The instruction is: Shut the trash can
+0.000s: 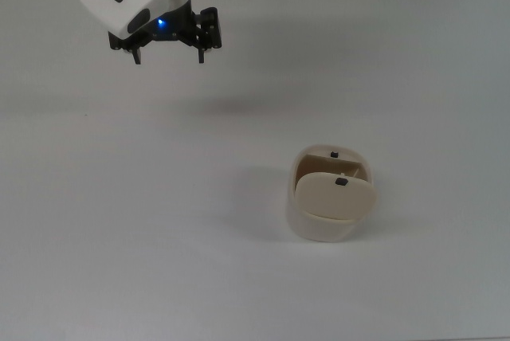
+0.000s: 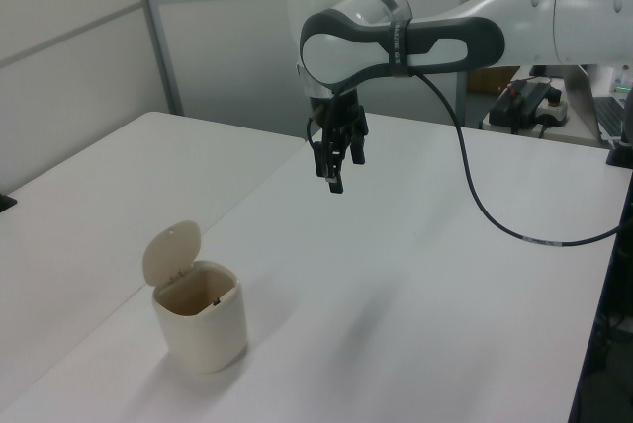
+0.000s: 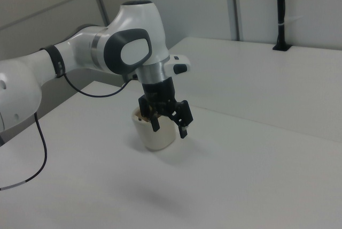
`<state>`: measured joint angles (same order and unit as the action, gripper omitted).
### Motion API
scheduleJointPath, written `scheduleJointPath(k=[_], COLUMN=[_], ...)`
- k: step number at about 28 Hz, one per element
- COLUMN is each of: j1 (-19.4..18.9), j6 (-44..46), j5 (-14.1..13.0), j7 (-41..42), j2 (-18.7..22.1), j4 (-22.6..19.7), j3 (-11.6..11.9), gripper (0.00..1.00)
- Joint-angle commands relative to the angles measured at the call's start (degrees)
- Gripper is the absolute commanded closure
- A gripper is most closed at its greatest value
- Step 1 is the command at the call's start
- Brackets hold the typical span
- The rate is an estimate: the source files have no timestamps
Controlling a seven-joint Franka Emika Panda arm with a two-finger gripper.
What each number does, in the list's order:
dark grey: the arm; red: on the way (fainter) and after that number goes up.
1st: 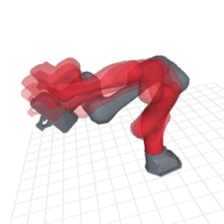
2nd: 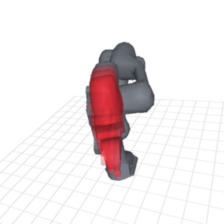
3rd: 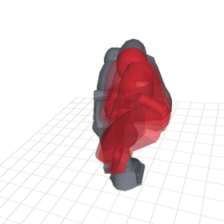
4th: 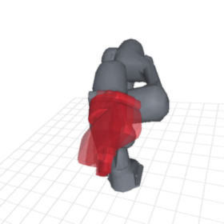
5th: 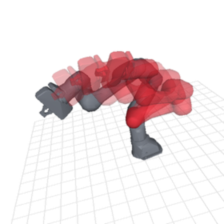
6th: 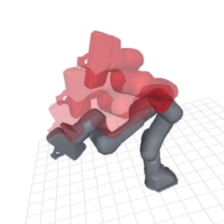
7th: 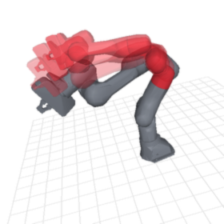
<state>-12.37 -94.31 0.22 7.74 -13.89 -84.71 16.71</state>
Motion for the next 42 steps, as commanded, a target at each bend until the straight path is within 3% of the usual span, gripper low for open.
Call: scheduleJointPath(k=[1,5,28,35,38,42], j1=[-0.3,-0.1,-0.4,-0.7,-0.7,-0.7], j6=[1.2,1.4,1.0,-8.2,-15.2,-22.6], j5=[1.3,1.3,0.5,-4.4,-6.3,-6.6], j7=[-1.4,-1.2,-4.3,-5.0,-5.9,-9.3], j2=[0.4,0.4,0.4,0.3,0.3,-0.6], j4=[-0.1,0.0,0.6,2.2,2.2,2.2], j3=[-0.4,-0.3,-0.5,-0.9,-3.4,-5.4], gripper=[0.46,1.0,1.0,1.0,1.0,1.0])
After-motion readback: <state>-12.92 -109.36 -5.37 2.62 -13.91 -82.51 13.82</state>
